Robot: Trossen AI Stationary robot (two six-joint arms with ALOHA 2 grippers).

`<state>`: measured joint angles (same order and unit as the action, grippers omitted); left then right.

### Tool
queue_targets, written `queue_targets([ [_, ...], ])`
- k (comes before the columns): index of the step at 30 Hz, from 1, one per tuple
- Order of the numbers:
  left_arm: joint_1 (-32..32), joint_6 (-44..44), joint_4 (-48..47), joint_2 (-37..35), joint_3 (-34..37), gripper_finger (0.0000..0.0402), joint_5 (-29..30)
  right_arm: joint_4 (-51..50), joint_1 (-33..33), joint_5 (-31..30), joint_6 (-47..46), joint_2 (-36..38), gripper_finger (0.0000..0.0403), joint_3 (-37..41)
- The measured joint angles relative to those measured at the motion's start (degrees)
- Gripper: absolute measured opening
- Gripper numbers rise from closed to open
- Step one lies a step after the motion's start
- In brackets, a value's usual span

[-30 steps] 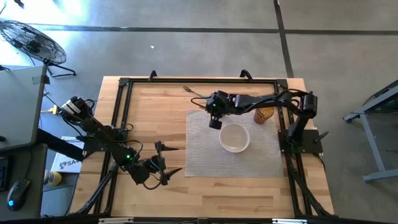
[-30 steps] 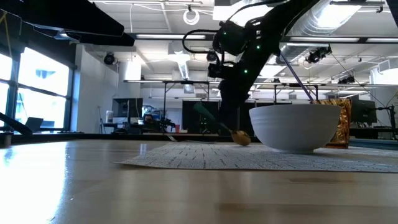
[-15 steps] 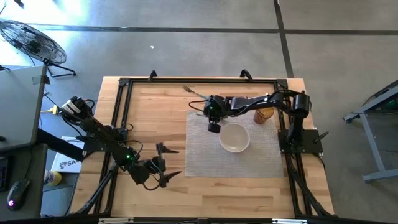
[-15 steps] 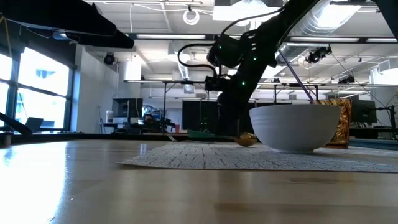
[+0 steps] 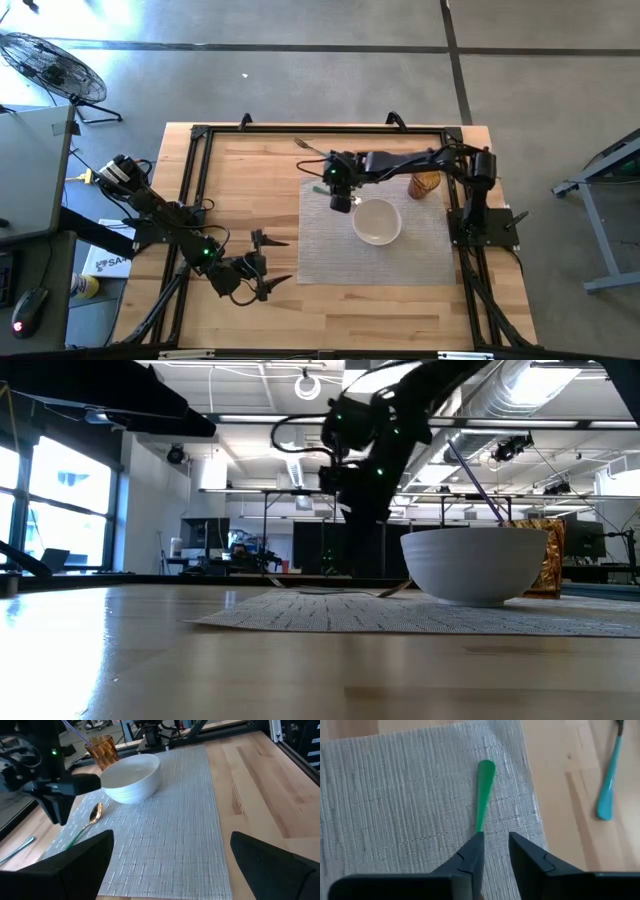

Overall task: Pick & Place Utensil
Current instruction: Put the green spoon into the white bowl on the gray mat

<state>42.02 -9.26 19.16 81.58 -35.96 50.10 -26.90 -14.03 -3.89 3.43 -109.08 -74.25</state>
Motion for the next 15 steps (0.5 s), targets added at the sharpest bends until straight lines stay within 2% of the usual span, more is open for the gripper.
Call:
queue_targets([
  [7, 0.0, 0.3, 0.0, 0.0, 0.0, 0.0396, 0.2, -10.6, 0.4, 2.0, -2.0, -5.4, 0.0116, -10.7],
  [15, 0.0, 0.4, 0.0, 0.0, 0.0, 0.0396, -3.6, -15.6, -1.5, 2.8, -4.6, -10.9, 0.0124, -11.6],
])
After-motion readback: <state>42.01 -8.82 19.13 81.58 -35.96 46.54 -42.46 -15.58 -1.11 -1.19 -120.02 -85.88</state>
